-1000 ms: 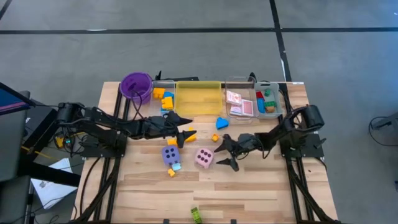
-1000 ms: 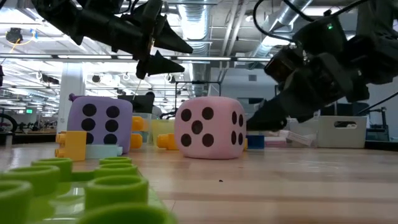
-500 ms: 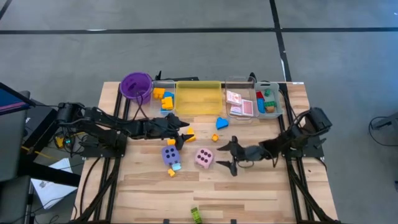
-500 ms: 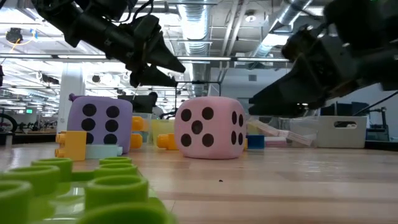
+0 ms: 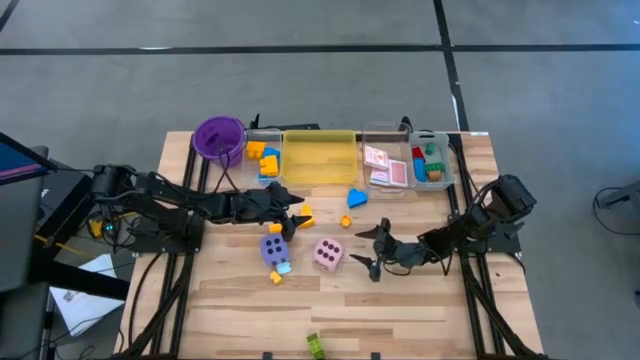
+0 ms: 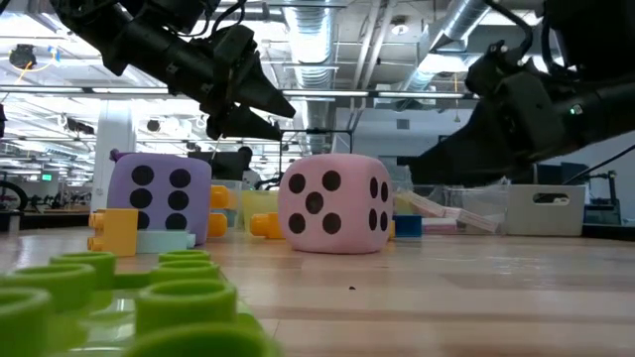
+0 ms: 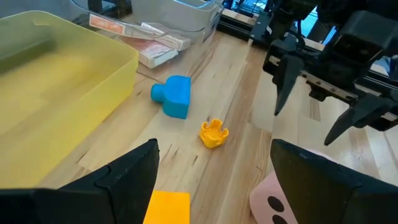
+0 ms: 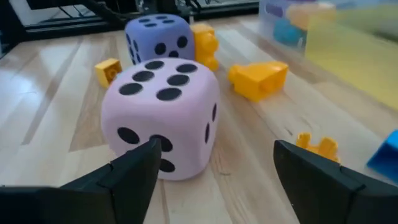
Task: Pick & Place Toys
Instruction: Put the pink dice into the yellow transparent bin
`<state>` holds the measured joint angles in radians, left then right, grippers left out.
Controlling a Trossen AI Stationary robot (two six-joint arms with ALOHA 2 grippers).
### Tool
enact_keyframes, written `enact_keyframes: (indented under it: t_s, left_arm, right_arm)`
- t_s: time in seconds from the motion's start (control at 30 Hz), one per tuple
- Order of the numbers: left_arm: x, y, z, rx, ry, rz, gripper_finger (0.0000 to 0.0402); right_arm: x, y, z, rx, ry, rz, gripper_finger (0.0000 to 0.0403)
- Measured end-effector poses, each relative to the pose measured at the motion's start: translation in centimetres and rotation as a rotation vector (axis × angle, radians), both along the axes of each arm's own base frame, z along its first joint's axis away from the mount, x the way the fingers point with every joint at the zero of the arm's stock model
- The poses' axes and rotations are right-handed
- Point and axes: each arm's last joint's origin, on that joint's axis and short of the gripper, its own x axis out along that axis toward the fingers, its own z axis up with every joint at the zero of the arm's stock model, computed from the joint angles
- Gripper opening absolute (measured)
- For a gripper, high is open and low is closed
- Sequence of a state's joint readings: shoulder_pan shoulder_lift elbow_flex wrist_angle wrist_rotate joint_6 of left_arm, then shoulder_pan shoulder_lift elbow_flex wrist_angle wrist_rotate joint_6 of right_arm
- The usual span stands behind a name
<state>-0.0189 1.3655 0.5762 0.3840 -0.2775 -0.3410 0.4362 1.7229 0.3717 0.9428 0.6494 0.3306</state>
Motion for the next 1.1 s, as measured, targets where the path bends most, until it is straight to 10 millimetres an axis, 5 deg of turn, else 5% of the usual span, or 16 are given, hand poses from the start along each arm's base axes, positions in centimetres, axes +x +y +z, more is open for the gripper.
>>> enact_keyframes:
  t_s: [0.2,0.63,0.97,1.1]
  left_arm:
    - [0.0,0.0,0.0,0.003,0.003,-0.002,0.03]
    - [-1.1,-1.0,-2.1,0.037,0.257,-0.125,0.03]
    - [-1.2,-3.8,-2.0,-0.01,0.229,-0.176,0.0299]
    - [-1.2,-4.3,-2.4,-0.017,0.236,-0.13,0.027]
  right_arm:
    - [0.1,-0.3,-0.3,0.045,0.025,0.018,0.039]
    - [0.5,0.2,0.0,0.053,0.036,0.072,0.0398]
    - [3.5,1.5,-0.5,-0.013,0.089,0.089,0.0399]
    - [4.7,1.5,-0.3,-0.069,0.131,0.093,0.0399]
